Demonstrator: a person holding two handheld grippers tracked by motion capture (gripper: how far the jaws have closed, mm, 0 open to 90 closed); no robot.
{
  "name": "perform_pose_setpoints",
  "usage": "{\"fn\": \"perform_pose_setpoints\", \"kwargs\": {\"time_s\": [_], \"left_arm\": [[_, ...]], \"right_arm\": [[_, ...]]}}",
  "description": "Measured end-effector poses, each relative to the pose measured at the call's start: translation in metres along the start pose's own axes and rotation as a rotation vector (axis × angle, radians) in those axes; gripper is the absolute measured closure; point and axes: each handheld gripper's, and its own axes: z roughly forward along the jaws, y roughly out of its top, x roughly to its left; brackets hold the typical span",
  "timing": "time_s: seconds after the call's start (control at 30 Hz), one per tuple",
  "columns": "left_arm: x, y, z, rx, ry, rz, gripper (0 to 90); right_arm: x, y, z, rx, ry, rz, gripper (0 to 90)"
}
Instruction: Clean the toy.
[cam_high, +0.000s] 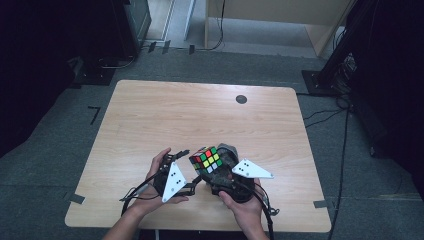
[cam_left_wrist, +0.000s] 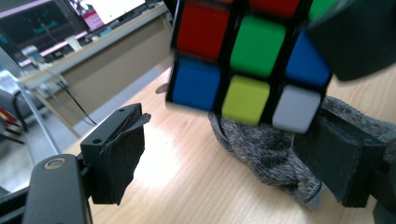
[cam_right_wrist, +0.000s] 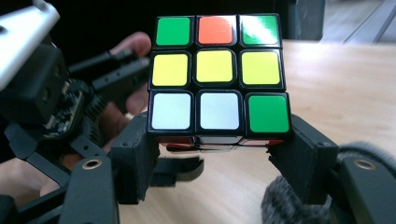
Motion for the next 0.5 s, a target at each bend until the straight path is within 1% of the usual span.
{"fn": "perform_pose_setpoints", "kwargs": {"time_s": [0.03, 0.1, 0.13, 0.23, 0.33, 0.4, 0.5], "left_arm": [[-0.0014, 0.0003, -0.0003, 0.0, 0.001, 0.018, 18.3], [-0.0037, 0.0003, 0.0001, -0.003, 0.001, 0.037, 19.0], [-0.0046, 0.0003, 0.0001, -0.003, -0.001, 0.044, 20.7], [-0.0067, 0.0007, -0.0003, -0.012, -0.004, 0.058, 25.4], [-0.0081, 0.001, -0.0017, -0.029, -0.003, 0.068, 32.2], [-0.0076, 0.0005, -0.0026, -0.033, -0.007, 0.072, 33.2], [-0.006, 0.0, -0.0032, -0.037, -0.019, 0.053, 33.9]], "right_arm": [[0.0002, -0.0008, 0.0013, 0.009, 0.001, 0.008, 34.9], [-0.0001, -0.0018, 0.0031, 0.028, 0.011, 0.023, 34.9], [0.0, -0.0022, 0.0037, 0.032, 0.016, 0.034, 34.9], [-0.0001, -0.0027, 0.0046, 0.035, 0.031, 0.045, 34.9], [-0.0003, -0.0032, 0.0054, 0.044, 0.04, 0.06, 34.9], [-0.0018, -0.0035, 0.0059, 0.046, 0.051, 0.073, 34.8], [-0.0067, -0.0037, 0.0059, 0.037, 0.086, 0.103, 34.4]]}}
